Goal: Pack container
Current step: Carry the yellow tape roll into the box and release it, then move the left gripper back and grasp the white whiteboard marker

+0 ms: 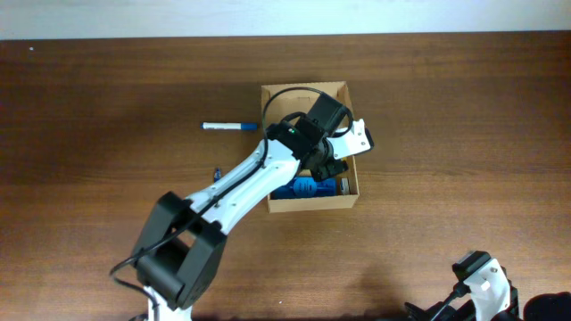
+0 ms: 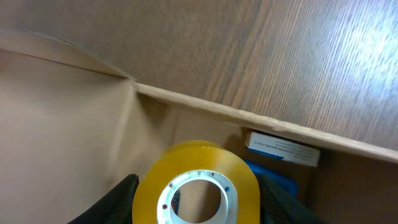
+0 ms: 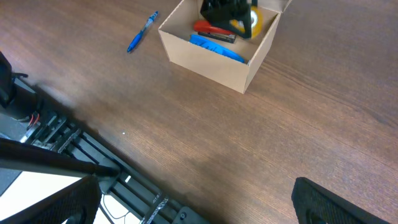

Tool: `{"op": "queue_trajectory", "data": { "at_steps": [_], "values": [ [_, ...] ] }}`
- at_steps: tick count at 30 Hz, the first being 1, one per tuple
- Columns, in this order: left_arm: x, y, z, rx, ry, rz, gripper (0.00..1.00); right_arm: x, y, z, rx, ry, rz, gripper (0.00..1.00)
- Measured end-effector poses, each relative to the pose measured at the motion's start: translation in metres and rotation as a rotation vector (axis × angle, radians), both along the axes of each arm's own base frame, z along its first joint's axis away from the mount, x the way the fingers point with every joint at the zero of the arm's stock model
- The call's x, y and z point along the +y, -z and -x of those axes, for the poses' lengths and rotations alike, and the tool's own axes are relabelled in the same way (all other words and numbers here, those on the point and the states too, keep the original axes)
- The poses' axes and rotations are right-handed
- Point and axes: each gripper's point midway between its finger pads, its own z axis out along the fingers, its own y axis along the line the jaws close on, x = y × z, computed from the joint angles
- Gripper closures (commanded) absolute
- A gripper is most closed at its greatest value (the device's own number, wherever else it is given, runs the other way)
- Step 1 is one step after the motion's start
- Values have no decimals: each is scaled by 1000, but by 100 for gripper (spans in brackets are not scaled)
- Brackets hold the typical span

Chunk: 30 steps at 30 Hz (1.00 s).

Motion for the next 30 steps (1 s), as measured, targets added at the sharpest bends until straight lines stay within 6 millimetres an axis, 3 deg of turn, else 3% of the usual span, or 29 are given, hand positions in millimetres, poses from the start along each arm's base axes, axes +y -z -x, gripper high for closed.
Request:
{"op": "queue_trajectory", "data": {
  "at_steps": [6,8,14,23,25,30],
  "values": [
    [-7,16,-7,-11,18,1,57,0,0,0,1,0,0,1],
    [-7,20,-7,-8,21,-3,46,0,0,0,1,0,0,1],
    [-8,20,-9,-18,24,-4,30,0,0,0,1,0,0,1],
    [0,18,-2,6,14,-33,30,0,0,0,0,0,0,1],
    [6,-1,4,-1,12,-32,30,0,0,0,0,0,0,1],
    [18,-78,17,-89,6,43,32,0,0,0,0,0,0,1]
  ]
}}
